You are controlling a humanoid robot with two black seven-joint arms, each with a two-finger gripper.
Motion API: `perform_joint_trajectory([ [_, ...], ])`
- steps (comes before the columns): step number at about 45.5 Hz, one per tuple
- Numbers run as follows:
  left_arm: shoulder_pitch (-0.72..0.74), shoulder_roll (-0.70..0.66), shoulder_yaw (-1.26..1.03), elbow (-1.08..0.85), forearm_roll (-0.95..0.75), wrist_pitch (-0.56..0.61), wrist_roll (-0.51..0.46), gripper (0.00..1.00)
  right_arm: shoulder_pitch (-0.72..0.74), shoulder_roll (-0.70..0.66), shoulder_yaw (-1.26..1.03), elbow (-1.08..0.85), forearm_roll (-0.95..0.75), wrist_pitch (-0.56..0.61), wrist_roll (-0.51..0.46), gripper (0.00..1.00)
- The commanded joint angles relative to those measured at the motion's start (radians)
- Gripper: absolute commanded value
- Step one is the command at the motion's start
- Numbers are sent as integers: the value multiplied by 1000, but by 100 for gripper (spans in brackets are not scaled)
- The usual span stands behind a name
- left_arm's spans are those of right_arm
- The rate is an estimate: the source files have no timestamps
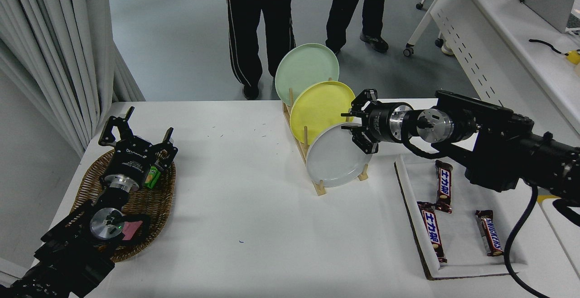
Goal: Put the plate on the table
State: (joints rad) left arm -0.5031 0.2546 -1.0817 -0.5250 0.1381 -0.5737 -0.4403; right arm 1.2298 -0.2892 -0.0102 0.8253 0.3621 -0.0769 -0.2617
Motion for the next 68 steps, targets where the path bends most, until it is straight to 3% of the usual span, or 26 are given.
perform_joint_trajectory([
  [1,0,0,0,-1,0,0,0,100,-1,-1,-1,0,0,0,-1,21],
  [51,0,0,-1,-1,0,0,0,100,-4,-4,1,2,0,0,-1,11],
  [68,0,0,-1,0,0,0,0,100,-1,-4,1,2,0,0,-1,0],
])
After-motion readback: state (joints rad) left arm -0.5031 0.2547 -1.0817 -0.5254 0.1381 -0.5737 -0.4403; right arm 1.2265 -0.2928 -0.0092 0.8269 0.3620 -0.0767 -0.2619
